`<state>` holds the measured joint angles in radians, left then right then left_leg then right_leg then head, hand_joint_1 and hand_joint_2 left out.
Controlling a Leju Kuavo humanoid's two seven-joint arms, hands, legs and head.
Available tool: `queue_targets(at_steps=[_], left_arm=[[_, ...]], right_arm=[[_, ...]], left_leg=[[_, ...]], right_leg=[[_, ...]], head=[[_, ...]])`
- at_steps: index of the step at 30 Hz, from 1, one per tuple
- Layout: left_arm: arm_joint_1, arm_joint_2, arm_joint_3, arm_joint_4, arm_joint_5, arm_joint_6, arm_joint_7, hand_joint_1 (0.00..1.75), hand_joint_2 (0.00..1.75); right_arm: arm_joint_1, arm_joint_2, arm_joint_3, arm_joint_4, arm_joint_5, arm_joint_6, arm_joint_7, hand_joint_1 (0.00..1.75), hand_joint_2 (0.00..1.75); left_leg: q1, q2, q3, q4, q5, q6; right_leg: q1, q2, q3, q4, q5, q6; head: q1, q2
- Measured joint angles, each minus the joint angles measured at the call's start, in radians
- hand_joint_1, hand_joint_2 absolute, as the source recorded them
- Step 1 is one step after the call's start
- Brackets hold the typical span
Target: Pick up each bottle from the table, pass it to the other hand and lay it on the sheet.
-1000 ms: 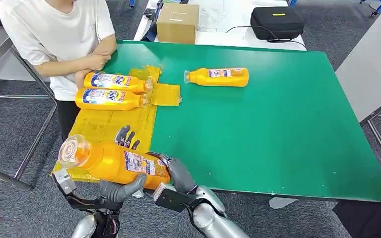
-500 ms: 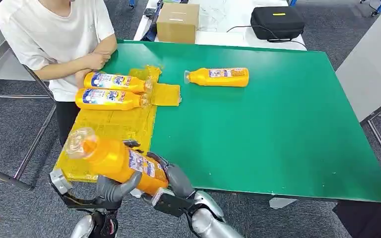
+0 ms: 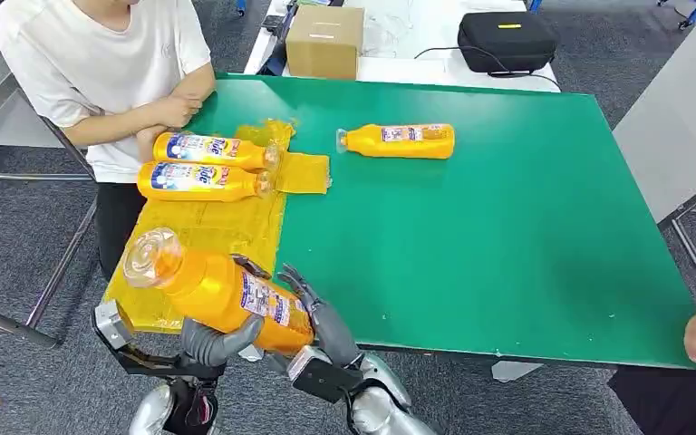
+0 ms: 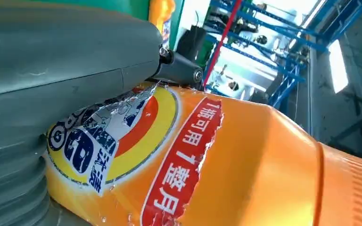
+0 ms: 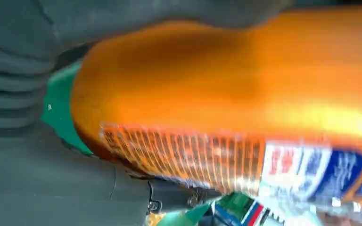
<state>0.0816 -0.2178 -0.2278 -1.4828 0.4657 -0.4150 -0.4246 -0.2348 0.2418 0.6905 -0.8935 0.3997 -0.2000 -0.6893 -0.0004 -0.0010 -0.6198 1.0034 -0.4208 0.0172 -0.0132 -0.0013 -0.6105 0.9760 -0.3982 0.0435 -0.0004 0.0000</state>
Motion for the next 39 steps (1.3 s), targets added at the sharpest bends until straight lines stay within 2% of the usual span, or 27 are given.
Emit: queue_targets(at_steps=[7,12,14,21,24,28,33,37,39], left_arm=[[-0.064,0.011,0.014,0.0,-0.228,0.244,-0.079,1.75,1.75],[-0.114,0.025,0.042,-0.004,-0.576,0.579,-0.146,1.75,1.75],[-0.13,0.032,0.052,-0.004,-0.594,0.6,-0.138,1.75,1.75],[-0.196,0.045,0.065,0.031,-0.648,0.638,-0.106,1.75,1.75],[-0.239,0.05,0.058,0.081,-0.852,0.762,-0.073,1.75,1.75],[-0.338,0.058,0.036,0.242,-1.08,0.816,0.05,1.75,1.75],[-0.492,0.076,-0.016,0.466,-1.306,0.756,0.182,1.75,1.75],[-0.562,0.088,-0.051,0.582,-1.362,0.745,0.215,1.75,1.75],[-0.601,0.094,-0.073,0.645,-1.445,0.747,0.27,1.75,1.75]], right_arm=[[0.049,-0.031,-0.011,-0.165,-0.106,-0.194,-0.008,0.0,0.0],[0.099,-0.055,-0.062,-0.288,-0.17,-0.436,-0.009,0.0,0.0],[0.117,-0.064,-0.098,-0.34,-0.174,-0.479,-0.009,0.0,0.0],[0.137,-0.086,-0.137,-0.404,-0.209,-0.452,-0.009,0.0,0.0],[0.143,-0.092,-0.14,-0.421,-0.219,-0.433,-0.009,0.0,0.0],[0.149,-0.093,-0.141,-0.448,-0.225,-0.405,-0.009,0.0,0.0],[0.172,-0.087,-0.142,-0.491,-0.252,-0.394,-0.009,0.0,0.0],[0.186,-0.082,-0.143,-0.511,-0.262,-0.386,-0.009,0.0,0.0],[0.19,-0.076,-0.15,-0.516,-0.277,-0.358,-0.009,0.0,0.0]], left_leg=[[0.0,0.0,0.0,0.0,0.0,0.0],[0.0,-0.001,0.0,0.0,0.0,0.0],[0.0,-0.001,0.0,0.0,0.0,0.0],[0.0,-0.001,0.0,0.0,0.0,0.0],[0.0,-0.001,0.0,0.0,0.0,0.0],[0.0,-0.002,0.0,0.0,0.001,0.0],[0.0,-0.002,0.0,0.0,0.001,0.0],[0.0,0.0,0.0,0.0,0.001,0.0],[0.0,-0.001,0.0,0.0,0.001,0.0]], right_leg=[[0.0,0.0,0.0,0.0,0.0,0.0],[0.0,0.0,0.001,0.0,0.0,0.0],[0.0,0.0,0.001,0.0,0.0,0.0],[0.0,0.0,0.0,0.0,0.0,0.0],[0.0,0.0,0.0,0.0,0.0,0.0],[0.0,0.0,0.001,0.0,0.001,0.0],[0.0,0.0,0.001,0.001,0.001,0.0],[0.0,0.0,0.0,0.001,0.001,0.0],[0.0,0.0,0.0,0.001,0.001,0.0]], head=[[0.0,0.0],[0.0,0.0],[0.0,0.0],[0.0,0.0],[0.0,0.0],[-0.001,0.0],[0.0,0.0],[0.0,0.0],[0.0,0.0]])
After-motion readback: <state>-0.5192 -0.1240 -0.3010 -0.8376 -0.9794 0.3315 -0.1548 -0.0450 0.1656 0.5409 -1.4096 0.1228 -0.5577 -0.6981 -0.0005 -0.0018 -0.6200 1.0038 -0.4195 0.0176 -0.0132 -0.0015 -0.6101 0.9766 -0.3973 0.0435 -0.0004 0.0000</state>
